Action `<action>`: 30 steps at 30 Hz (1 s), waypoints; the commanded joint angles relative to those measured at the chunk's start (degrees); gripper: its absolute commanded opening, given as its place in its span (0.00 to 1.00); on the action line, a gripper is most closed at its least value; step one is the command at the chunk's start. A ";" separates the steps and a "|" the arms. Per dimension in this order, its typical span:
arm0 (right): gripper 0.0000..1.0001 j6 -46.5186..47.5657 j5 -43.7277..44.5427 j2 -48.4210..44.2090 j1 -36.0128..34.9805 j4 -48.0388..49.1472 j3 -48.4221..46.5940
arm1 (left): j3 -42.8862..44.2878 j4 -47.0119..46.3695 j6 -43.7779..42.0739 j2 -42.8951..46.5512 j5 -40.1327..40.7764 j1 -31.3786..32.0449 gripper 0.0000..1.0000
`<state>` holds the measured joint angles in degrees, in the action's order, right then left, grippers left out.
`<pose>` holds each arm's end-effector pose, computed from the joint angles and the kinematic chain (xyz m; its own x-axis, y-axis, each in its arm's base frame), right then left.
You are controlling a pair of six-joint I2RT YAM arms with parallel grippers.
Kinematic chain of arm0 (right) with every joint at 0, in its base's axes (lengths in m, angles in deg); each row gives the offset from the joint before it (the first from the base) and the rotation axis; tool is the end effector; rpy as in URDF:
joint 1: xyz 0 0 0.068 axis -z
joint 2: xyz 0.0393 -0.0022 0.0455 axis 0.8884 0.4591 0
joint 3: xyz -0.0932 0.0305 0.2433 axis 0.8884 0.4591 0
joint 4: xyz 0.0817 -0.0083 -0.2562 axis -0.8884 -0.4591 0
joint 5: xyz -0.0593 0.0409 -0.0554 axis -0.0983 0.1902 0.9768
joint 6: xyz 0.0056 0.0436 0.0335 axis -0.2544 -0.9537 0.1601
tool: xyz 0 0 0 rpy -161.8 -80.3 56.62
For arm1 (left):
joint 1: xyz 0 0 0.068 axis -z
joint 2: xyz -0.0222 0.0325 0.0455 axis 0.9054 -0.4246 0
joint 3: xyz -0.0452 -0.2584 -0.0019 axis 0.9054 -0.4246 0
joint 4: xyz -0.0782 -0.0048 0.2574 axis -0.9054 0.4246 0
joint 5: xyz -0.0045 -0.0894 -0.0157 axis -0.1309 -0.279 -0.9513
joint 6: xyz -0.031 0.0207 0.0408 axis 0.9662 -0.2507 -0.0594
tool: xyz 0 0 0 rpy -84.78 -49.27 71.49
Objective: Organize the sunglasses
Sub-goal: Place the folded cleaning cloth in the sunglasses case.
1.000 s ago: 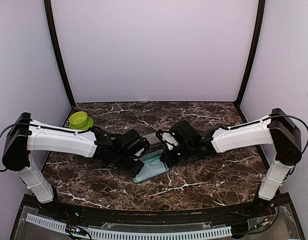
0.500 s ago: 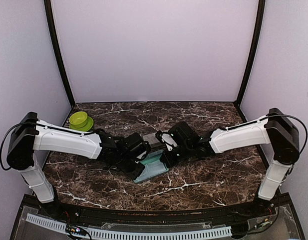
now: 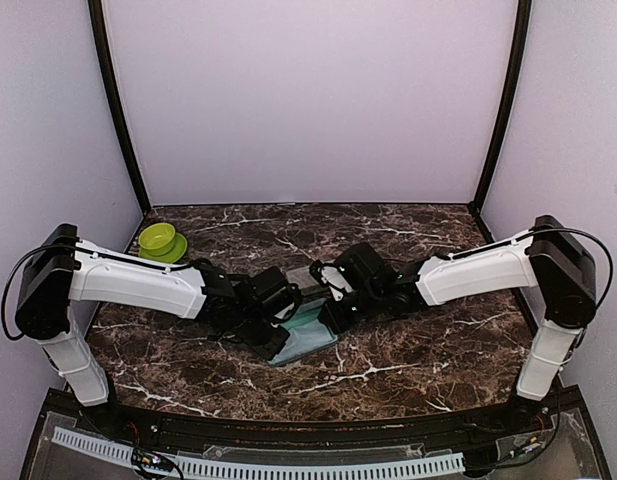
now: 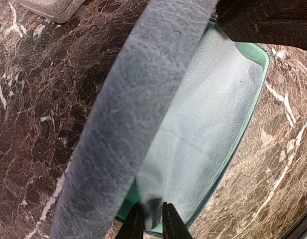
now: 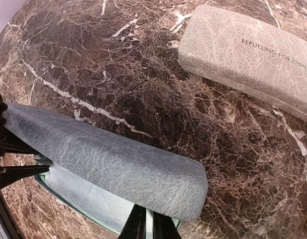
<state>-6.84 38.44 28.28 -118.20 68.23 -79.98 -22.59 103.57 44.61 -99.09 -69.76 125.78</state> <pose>0.2121 0.3125 0.1548 -0.6611 -0.4127 -0.6266 -0.6714 0.6982 0.2486 0.1739 -0.3003 0.1614 -0.7087 0.5249 -0.4713 0.6096 0.7920 -0.0345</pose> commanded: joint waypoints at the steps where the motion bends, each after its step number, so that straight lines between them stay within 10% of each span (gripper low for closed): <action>1: 0.09 0.12 0.65 0.17 -0.72 0.68 -1.34 | 0.54 0.64 0.16 0.78 0.86 -0.26 0.19; 30: 0.26 -3.77 0.89 -8.91 -0.90 0.63 6.59 | -2.04 3.78 6.05 7.64 2.18 2.60 0.37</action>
<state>-9.37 38.70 22.57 -118.57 67.73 -75.26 -22.94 104.47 48.82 -95.61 -68.63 127.50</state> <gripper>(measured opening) 0.251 0.365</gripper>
